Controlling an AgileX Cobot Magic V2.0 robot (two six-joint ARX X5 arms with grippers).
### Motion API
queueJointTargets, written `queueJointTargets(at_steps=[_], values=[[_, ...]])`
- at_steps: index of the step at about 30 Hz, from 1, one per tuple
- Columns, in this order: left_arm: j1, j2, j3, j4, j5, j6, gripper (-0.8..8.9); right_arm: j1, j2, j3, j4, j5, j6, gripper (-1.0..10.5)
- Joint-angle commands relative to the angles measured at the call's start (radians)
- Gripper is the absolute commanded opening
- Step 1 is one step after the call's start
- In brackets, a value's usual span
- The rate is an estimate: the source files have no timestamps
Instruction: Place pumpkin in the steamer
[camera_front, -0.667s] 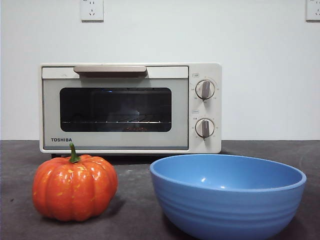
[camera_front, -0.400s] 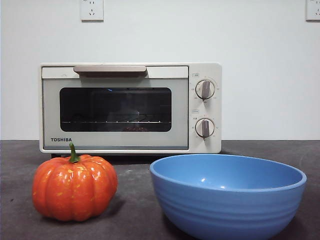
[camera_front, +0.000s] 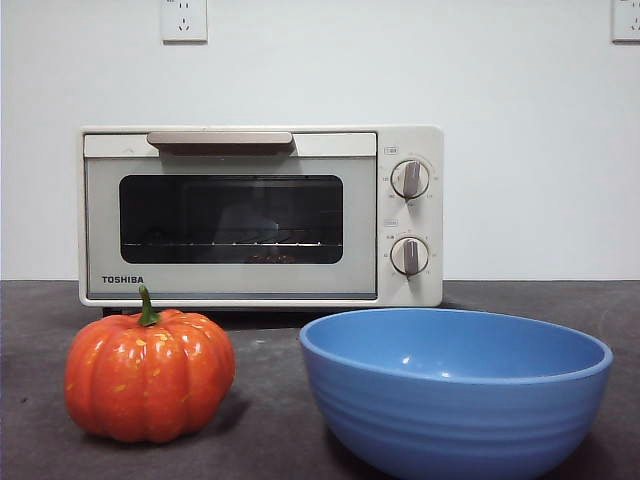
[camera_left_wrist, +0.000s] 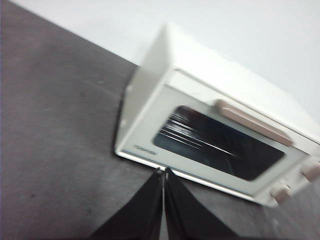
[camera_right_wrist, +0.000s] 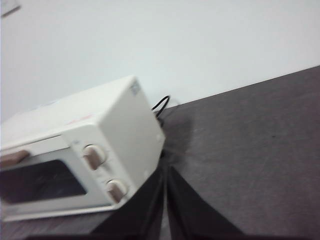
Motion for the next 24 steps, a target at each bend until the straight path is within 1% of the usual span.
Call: queueJointTargets(at_steps=[1,5,7,10,13,18,21,24], values=[[0.002,0.088,0.090,-0.038,0.066,0.117,0.16,0.000,0.106,0.101,-0.052,-0.070,-0.087,0.1],[0.002,0.217,0.203,-0.121,0.171,0.220,0.16,0.000,0.266,0.245,-0.175,-0.189,-0.186,0.1],[0.000,0.277,0.256,-0.167,0.221,0.270,0.16,0.002,0.335,0.308,-0.238,-0.235,-0.234,0.1],[-0.009,0.362,0.333,-0.245,0.282,0.348,0.16,0.014,0.434,0.400,-0.338,-0.278,-0.307,0.1],[-0.029,0.431,0.399,-0.325,0.328,0.408,0.16,0.043,0.513,0.477,-0.436,-0.288,-0.372,0.1],[-0.071,0.497,0.476,-0.456,0.344,0.482,0.16,0.116,0.597,0.560,-0.594,-0.288,-0.450,0.1],[-0.088,0.500,0.483,-0.485,0.344,0.486,0.16,0.163,0.615,0.570,-0.646,-0.285,-0.480,0.1],[-0.092,0.498,0.483,-0.488,0.344,0.486,0.16,0.191,0.620,0.570,-0.649,-0.268,-0.480,0.1]])
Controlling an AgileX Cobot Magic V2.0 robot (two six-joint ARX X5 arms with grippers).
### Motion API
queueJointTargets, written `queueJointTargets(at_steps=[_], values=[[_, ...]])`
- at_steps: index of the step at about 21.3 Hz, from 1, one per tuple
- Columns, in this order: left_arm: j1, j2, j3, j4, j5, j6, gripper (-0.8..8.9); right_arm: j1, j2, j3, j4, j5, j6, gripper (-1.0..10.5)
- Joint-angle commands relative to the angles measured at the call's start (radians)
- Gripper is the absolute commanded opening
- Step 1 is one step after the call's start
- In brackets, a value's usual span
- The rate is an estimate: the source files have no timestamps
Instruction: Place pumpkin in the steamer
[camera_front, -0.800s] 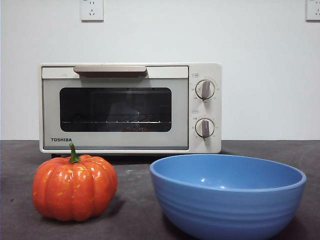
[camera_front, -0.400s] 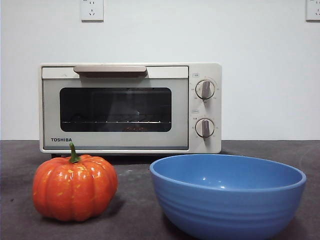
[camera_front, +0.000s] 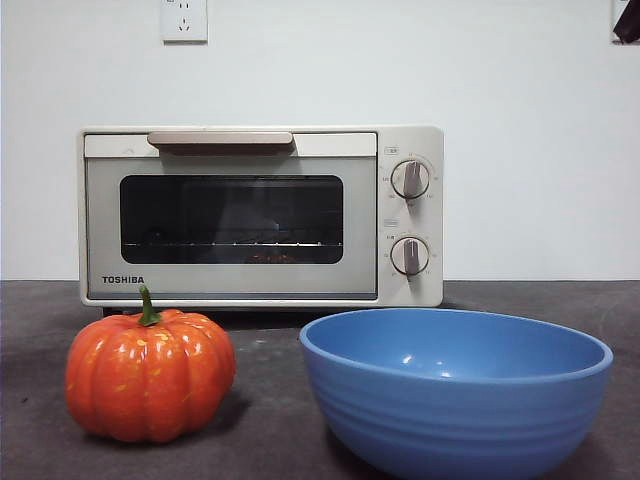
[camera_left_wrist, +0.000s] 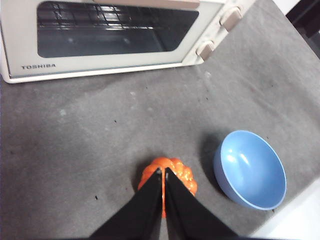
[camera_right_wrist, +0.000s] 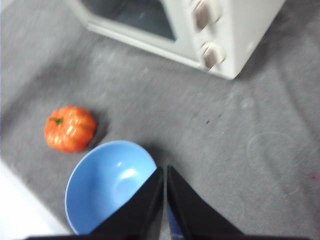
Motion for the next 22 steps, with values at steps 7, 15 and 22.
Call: queueJointTargets(at_steps=[7,15,22], values=[[-0.001,0.000,0.021,0.011,0.003,0.022,0.16,0.024,0.009,0.015,0.010,0.003,0.008,4.5],[-0.001,0.000,0.021,0.011,0.003,0.022,0.16,0.079,0.012,0.015,0.048,-0.001,0.014,4.5],[-0.001,0.000,0.021,0.012,0.003,0.022,0.16,0.314,0.166,0.063,0.239,-0.003,0.089,4.5]])
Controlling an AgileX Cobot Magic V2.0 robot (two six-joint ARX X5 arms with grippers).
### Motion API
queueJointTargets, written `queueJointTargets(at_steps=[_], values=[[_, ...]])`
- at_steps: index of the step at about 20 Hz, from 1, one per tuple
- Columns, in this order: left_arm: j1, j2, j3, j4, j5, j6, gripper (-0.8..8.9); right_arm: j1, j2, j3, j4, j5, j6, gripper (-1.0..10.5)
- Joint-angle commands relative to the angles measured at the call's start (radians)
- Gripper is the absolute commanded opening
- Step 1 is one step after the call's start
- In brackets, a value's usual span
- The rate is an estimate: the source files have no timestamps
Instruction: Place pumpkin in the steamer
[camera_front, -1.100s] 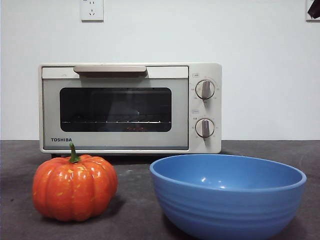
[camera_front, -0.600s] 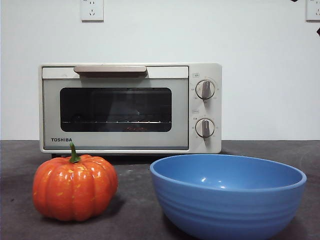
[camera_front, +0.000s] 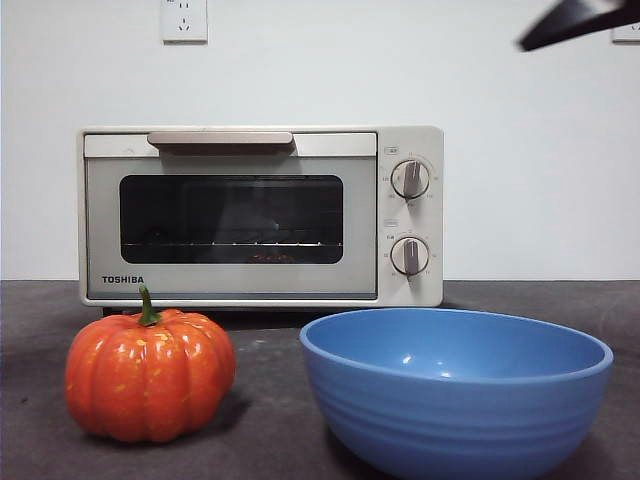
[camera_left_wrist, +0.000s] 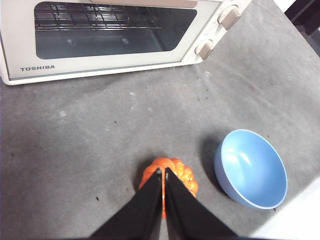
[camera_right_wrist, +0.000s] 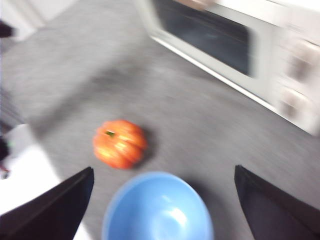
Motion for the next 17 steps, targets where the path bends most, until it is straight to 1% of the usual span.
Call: queueJointTargets(at_steps=[1,4,8,12,14,17], values=[[-0.001,0.004,0.021,0.011,0.002,0.013,0.16,0.087,0.087,0.048,0.060,-0.001,0.027,4.5],[-0.001,0.004,0.021,0.011,0.002,0.013,0.16,0.205,0.230,0.127,0.111,0.027,0.026,4.6],[-0.001,0.004,0.021,0.011,0.002,0.013,0.16,0.321,0.418,0.253,0.129,0.082,0.002,4.7],[-0.001,0.004,0.021,0.011,0.002,0.013,0.16,0.402,0.563,0.324,0.159,0.142,-0.027,4.7],[-0.001,0.004,0.021,0.011,0.002,0.013,0.16,0.435,0.620,0.327,0.180,0.167,-0.032,4.7],[-0.001,0.004,0.021,0.011,0.002,0.013,0.16,0.482,0.704,0.327,0.181,0.226,-0.040,4.7]])
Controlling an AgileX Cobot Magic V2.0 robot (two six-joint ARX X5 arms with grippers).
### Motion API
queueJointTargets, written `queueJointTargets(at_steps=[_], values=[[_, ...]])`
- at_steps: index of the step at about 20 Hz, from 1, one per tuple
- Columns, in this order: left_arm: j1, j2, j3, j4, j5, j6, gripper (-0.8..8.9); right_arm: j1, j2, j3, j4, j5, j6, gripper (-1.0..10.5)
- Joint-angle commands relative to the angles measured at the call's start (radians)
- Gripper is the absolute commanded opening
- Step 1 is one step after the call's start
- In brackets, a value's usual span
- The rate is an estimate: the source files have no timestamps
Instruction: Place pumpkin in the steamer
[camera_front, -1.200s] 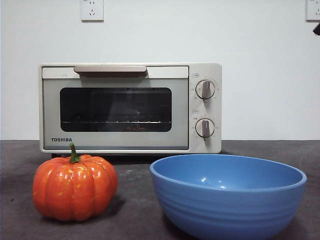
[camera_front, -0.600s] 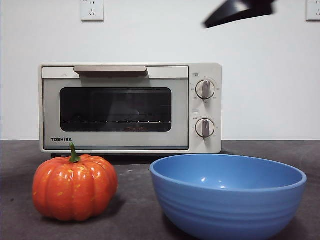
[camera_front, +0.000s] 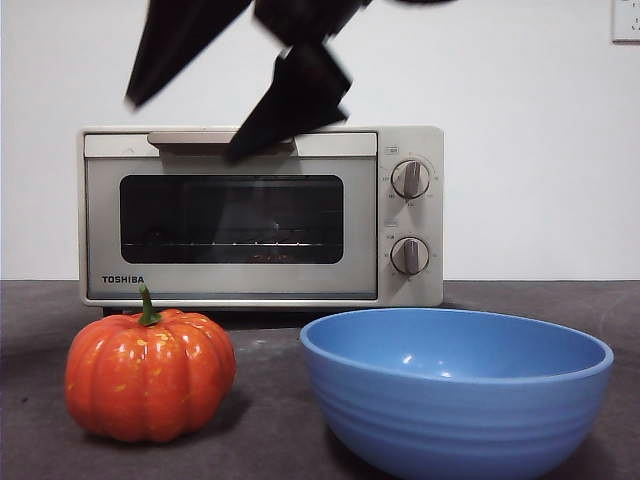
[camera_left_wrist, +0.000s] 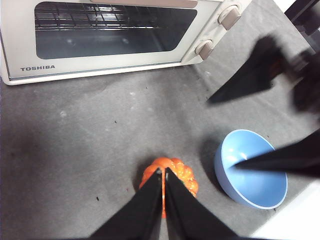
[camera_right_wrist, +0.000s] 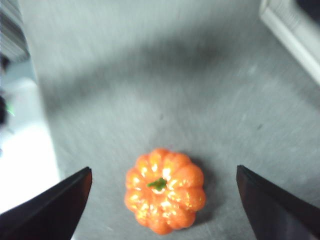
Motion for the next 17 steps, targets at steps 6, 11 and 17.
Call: queueJointTargets(at_steps=[6,11,17], values=[[-0.001,0.004,0.021,0.011,0.002,0.013,0.16,0.092,0.172,0.021,0.025,0.113,-0.041,4.9],[-0.001,0.004,0.021,0.011,0.002,0.013,0.16,0.114,0.241,0.021,0.039,0.173,-0.048,4.9],[-0.001,0.004,0.021,0.011,0.002,0.013,0.16,0.121,0.294,0.021,0.053,0.190,-0.048,4.9]])
